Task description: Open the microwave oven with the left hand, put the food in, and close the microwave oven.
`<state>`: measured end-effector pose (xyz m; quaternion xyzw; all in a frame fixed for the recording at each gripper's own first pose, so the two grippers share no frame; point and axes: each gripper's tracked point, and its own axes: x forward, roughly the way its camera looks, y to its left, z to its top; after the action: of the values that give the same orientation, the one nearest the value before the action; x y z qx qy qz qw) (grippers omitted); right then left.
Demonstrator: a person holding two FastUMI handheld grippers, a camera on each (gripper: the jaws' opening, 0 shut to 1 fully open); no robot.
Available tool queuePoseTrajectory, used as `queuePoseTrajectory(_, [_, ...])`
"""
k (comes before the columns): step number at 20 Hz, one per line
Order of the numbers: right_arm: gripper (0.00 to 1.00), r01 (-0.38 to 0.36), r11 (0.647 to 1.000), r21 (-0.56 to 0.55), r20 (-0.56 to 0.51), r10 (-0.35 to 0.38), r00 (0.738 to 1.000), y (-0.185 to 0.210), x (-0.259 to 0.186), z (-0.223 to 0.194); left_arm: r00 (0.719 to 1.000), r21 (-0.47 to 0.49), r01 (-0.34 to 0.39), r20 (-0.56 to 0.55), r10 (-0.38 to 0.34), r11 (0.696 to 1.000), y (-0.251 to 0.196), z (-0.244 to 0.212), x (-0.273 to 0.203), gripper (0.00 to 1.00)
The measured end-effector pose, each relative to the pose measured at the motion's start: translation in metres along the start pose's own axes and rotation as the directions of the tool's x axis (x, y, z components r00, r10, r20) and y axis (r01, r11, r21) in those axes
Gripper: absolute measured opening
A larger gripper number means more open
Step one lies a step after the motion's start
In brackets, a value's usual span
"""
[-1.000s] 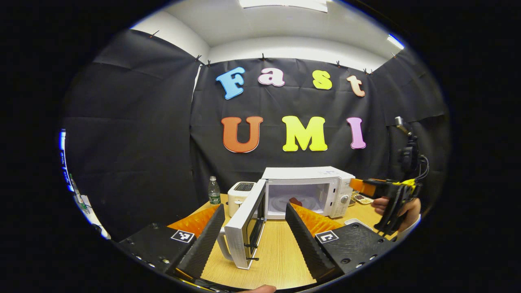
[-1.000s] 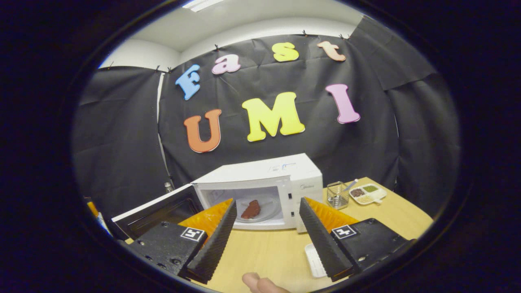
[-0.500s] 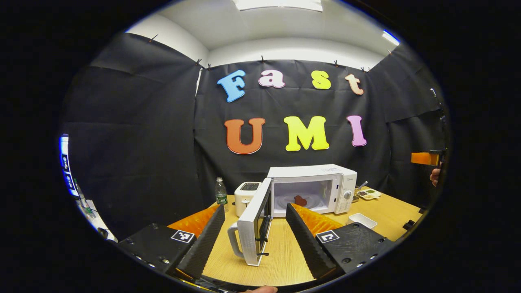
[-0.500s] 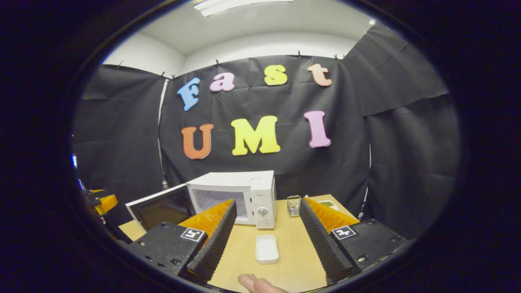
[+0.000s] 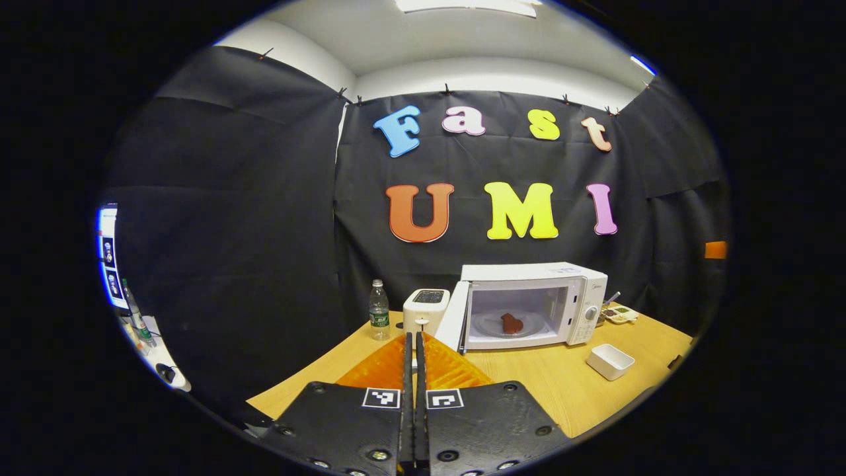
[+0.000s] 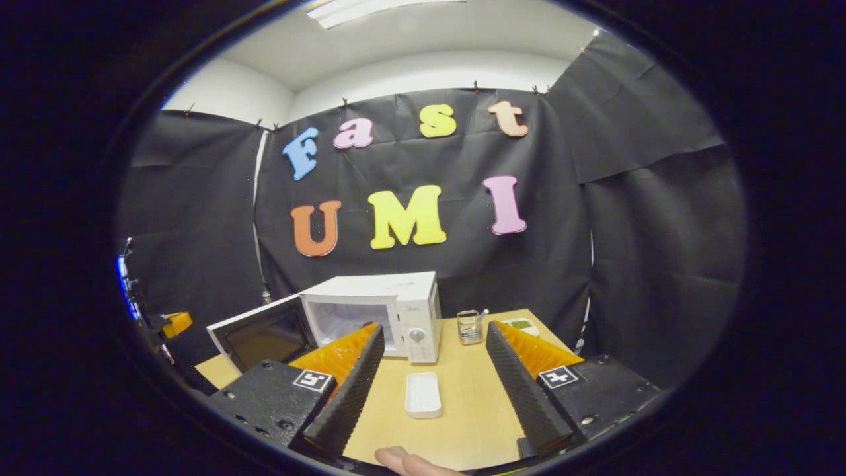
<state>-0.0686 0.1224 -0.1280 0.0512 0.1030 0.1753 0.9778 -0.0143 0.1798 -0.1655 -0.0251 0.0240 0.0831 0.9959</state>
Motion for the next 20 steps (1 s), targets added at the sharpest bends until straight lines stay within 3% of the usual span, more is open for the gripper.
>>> queuePoseTrajectory(3, [0.98,-0.016,1.000,-0.011,0.017,0.016,1.000,0.002,-0.006,0.003,0.999,-0.020,-0.036,-0.026,0.035,0.999,0.027,-0.022,0.026,0.00])
queuePoseTrajectory(6, [0.98,-0.023,1.000,-0.007,0.025,0.023,0.999,0.004,-0.009,0.001,0.999,-0.016,-0.021,-0.049,0.020,1.000,0.037,-0.046,0.048,0.00])
queuePoseTrajectory(7, [0.98,-0.025,1.000,-0.008,0.023,0.025,0.999,0.004,-0.009,-0.001,0.999,-0.020,-0.004,-0.051,0.003,1.000,0.037,-0.051,0.052,0.12])
queuePoseTrajectory(8, [0.98,-0.024,1.000,-0.008,0.021,0.024,0.999,0.004,-0.008,-0.001,0.998,-0.028,0.003,-0.058,-0.005,1.000,0.037,-0.059,0.057,0.00])
queuePoseTrajectory(14, [0.98,-0.047,0.999,-0.009,0.015,0.047,0.999,0.008,-0.010,-0.003,0.990,-0.080,0.066,-0.116,-0.075,0.995,0.025,-0.097,0.071,0.00])
queuePoseTrajectory(20, [0.98,-0.076,0.997,0.009,0.002,0.076,0.997,0.012,-0.013,-0.006,0.988,-0.088,0.115,-0.097,-0.123,0.989,-0.002,-0.097,0.067,0.00])
